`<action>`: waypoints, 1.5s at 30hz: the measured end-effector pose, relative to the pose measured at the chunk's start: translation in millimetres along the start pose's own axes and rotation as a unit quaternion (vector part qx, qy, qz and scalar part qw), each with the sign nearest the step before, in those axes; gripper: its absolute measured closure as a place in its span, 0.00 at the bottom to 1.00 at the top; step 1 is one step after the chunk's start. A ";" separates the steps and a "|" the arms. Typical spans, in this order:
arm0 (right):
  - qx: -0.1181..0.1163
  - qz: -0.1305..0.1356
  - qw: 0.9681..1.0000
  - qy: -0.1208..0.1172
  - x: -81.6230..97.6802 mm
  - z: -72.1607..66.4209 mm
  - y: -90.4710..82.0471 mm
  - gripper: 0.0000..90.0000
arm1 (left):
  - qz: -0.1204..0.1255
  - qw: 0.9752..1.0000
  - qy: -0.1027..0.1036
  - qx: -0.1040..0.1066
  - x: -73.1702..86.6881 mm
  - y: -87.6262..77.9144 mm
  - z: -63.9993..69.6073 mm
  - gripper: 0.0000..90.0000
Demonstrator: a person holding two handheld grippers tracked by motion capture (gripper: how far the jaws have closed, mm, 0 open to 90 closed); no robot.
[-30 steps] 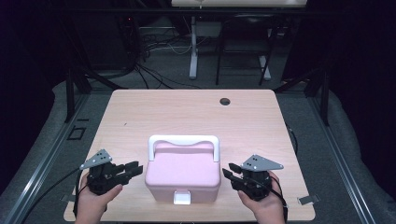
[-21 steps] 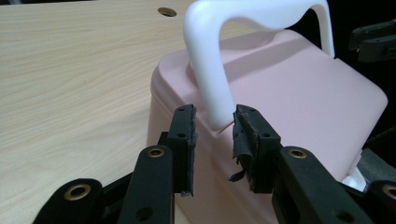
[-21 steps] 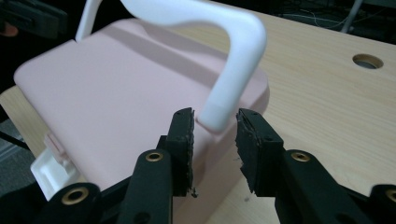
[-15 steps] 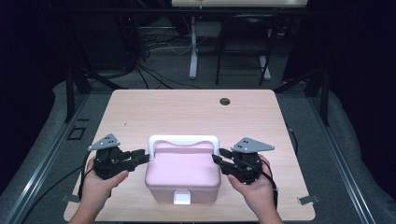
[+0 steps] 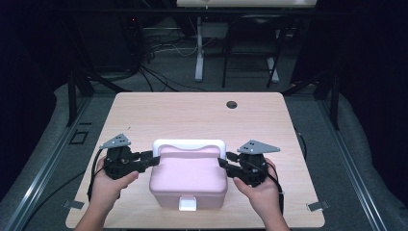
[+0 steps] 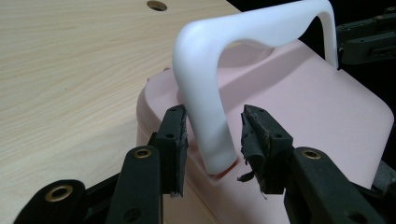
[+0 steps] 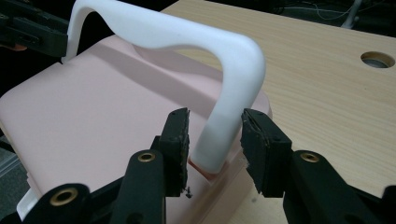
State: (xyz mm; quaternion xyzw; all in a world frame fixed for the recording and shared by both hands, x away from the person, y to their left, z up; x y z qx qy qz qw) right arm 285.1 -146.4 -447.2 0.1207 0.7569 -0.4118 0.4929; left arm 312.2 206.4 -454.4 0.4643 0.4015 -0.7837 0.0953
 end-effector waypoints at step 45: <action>-0.010 0.035 0.999 -0.016 3.9 -3.2 -6.8 0.82 | 0.045 0.999 0.016 -0.013 15.1 -29.4 10.5 0.74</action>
Point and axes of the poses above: each handheld gripper's, and its own axes: y roughly forward along the jaws, x roughly out of its underside, z roughly to its right, the point moved 1 cm from there along y, roughly forward along the jaws, and after that the axes turned 4 degrees about -x, right-handed, at the moved point
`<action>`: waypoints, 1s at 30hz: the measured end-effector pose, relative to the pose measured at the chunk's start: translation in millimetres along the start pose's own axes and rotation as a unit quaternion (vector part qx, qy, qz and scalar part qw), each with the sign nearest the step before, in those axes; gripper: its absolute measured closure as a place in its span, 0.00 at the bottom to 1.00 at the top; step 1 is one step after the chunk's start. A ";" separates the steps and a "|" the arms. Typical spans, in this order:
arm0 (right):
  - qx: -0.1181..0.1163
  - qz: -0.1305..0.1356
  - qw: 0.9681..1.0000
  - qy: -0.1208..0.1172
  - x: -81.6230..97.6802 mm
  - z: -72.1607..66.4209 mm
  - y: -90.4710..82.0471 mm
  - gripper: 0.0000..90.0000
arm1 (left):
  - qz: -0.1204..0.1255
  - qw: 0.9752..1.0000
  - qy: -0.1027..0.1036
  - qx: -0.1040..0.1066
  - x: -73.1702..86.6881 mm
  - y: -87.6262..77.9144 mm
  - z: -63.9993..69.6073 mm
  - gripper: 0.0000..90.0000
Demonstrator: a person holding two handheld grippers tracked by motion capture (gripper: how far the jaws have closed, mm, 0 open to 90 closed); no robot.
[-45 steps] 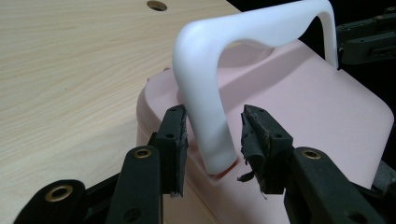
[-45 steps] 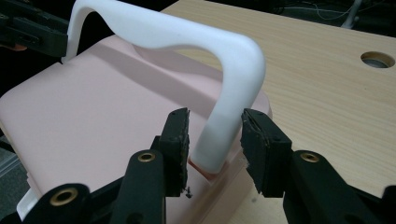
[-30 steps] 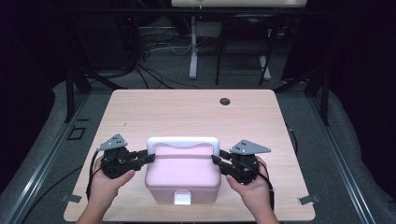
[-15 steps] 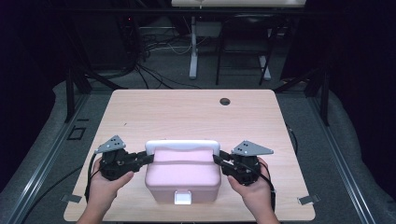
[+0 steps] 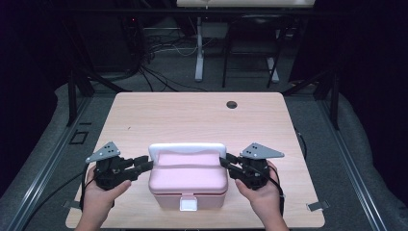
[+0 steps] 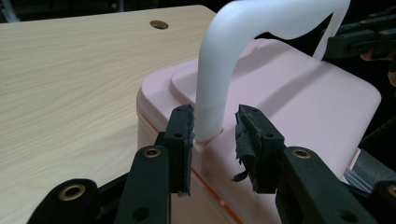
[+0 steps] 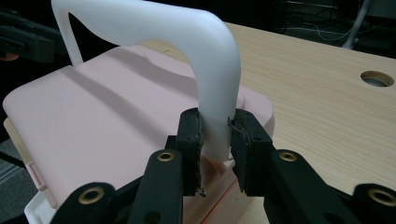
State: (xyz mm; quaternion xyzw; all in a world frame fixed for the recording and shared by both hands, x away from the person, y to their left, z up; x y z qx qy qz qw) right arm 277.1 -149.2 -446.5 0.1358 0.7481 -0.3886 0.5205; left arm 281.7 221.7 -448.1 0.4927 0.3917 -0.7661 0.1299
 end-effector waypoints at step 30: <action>-0.013 0.043 0.999 0.024 -18.5 9.3 -2.6 0.82 | -0.006 1.000 -0.006 -0.020 13.1 -15.6 -5.3 0.75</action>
Point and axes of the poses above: each handheld gripper's, and its own axes: y roughly forward along the jaws, x roughly out of its underside, z roughly to its right, the point moved 1 cm from there along y, roughly forward along the jaws, and after that the axes turned 4 degrees about -x, right-handed, at the moved point
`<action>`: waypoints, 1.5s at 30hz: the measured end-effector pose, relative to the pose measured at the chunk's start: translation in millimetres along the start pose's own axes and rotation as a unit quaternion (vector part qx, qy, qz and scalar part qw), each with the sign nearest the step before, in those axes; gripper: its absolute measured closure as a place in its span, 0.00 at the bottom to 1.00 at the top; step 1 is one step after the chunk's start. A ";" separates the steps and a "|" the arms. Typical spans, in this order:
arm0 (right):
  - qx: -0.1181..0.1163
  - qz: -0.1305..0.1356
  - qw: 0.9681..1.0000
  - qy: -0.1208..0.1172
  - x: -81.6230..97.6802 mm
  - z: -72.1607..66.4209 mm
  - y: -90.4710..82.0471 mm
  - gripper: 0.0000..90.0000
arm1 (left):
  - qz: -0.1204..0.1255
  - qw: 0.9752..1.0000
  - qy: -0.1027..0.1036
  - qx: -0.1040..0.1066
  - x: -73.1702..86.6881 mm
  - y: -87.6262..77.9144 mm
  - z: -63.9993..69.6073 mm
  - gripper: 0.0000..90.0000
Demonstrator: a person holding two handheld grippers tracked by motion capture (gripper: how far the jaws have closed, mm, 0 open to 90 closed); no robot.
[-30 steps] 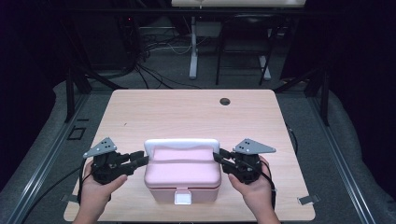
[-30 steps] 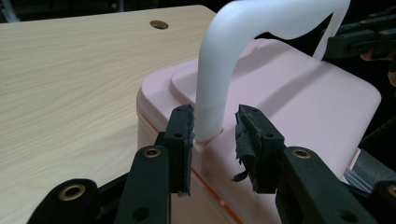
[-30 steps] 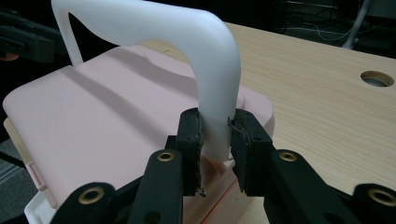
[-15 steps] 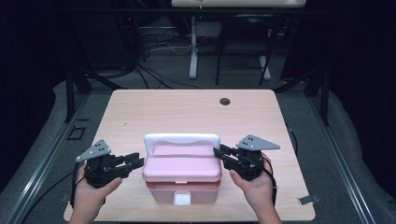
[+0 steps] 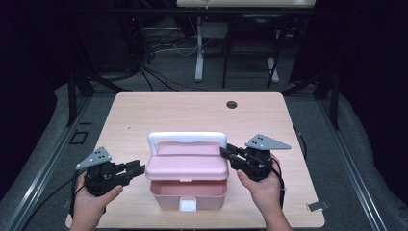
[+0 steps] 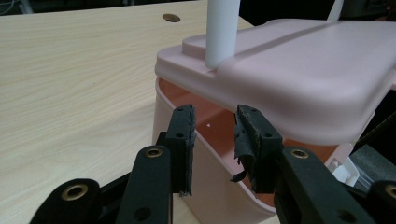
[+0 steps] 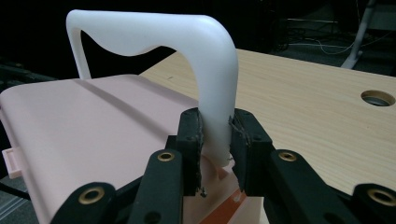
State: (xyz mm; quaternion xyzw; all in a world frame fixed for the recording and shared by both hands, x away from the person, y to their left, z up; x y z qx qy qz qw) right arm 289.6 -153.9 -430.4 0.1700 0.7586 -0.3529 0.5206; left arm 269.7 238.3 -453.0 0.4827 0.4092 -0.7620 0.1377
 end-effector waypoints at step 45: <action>0.008 0.027 0.999 0.015 -0.9 8.9 -5.3 0.77 | 0.015 0.999 0.028 0.010 -1.9 -2.4 21.5 0.74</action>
Point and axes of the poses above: each handheld gripper's, and its own axes: y roughly forward along the jaws, x roughly out of its underside, z roughly to its right, the point moved 1 cm from there along y, roughly forward along the jaws, and after that the axes turned 4 degrees about -x, right-handed, at the moved point
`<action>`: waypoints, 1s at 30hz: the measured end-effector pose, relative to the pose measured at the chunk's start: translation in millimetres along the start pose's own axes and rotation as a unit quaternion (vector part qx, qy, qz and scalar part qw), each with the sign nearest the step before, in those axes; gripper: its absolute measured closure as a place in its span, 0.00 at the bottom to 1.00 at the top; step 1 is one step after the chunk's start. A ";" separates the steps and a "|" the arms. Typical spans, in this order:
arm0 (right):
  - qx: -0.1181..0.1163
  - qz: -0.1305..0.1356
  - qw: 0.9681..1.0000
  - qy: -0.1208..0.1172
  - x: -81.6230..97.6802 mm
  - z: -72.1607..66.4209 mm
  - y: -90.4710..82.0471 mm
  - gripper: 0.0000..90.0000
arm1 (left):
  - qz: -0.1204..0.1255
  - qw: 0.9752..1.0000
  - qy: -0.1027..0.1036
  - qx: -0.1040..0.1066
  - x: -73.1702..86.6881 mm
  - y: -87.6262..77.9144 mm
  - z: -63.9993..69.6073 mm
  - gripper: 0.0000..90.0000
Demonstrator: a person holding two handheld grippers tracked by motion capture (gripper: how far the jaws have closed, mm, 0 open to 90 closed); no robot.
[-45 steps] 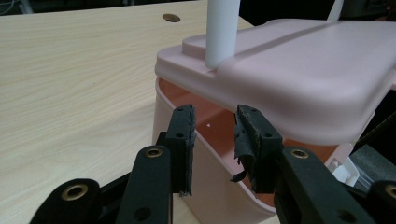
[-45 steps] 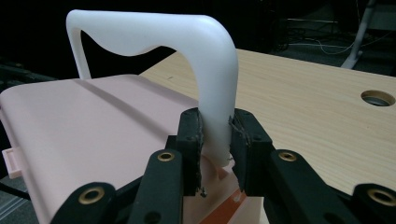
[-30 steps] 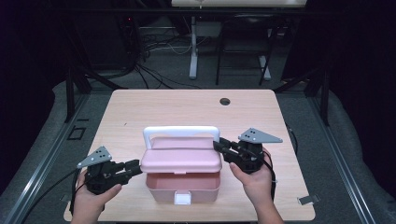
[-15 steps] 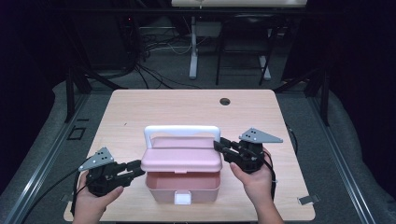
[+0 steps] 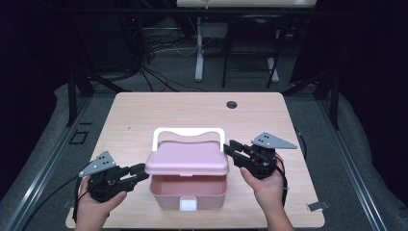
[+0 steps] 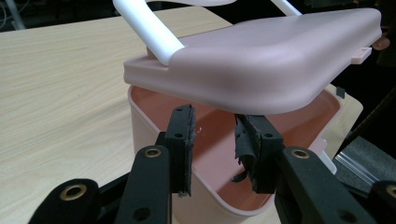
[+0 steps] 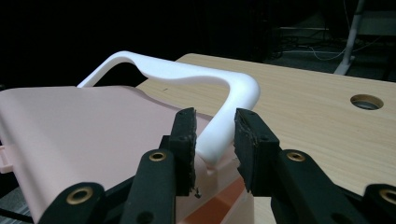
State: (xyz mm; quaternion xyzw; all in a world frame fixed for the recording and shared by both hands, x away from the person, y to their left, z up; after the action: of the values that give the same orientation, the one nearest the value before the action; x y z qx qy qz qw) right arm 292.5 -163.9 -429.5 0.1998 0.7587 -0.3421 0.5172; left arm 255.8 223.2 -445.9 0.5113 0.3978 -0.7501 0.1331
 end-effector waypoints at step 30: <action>0.056 -0.009 0.998 -0.040 19.0 -4.7 -12.7 0.80 | 0.057 0.998 0.012 -0.011 -30.2 4.4 -5.0 0.78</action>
State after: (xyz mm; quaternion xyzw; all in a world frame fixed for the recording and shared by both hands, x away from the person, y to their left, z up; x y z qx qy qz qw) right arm 273.8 -170.1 -442.0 0.2077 0.7190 -0.3967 0.5316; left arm 275.1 217.7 -422.3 0.5409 0.3778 -0.7305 0.1761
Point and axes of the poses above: each handheld gripper's, and its own axes: y roughly forward along the jaws, x roughly out of its underside, z roughly to its right, the point moved 1 cm from there along y, roughly forward along the jaws, and after that the axes turned 4 degrees about -x, right-handed, at the moved point
